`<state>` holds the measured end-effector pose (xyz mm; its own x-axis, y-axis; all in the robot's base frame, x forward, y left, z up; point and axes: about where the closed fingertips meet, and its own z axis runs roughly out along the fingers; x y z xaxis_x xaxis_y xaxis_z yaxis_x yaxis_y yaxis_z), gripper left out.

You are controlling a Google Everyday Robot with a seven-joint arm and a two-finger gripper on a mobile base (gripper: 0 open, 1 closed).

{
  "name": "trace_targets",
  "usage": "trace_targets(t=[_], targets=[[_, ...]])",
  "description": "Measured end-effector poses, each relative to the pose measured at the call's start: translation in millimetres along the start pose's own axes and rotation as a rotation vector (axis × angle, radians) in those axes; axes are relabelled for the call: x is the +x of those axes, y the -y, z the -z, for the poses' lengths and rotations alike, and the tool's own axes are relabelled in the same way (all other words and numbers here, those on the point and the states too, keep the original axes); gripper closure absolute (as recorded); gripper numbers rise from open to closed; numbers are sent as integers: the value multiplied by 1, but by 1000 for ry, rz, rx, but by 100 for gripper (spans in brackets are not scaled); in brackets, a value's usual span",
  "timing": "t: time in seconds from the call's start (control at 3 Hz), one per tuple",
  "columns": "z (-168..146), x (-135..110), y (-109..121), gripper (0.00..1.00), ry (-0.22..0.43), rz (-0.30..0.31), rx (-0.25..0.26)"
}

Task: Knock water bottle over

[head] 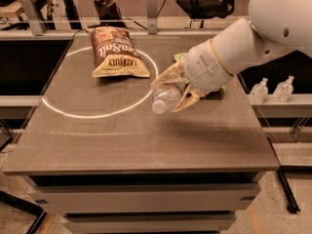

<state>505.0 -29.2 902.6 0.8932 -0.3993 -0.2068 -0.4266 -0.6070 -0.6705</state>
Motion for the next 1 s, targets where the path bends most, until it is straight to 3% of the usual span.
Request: trace_targets(t=[0.33,1.0], targets=[[11,-4,-11,100,-58,92,-29],[4,-32,-41,100,-67,296,-152]])
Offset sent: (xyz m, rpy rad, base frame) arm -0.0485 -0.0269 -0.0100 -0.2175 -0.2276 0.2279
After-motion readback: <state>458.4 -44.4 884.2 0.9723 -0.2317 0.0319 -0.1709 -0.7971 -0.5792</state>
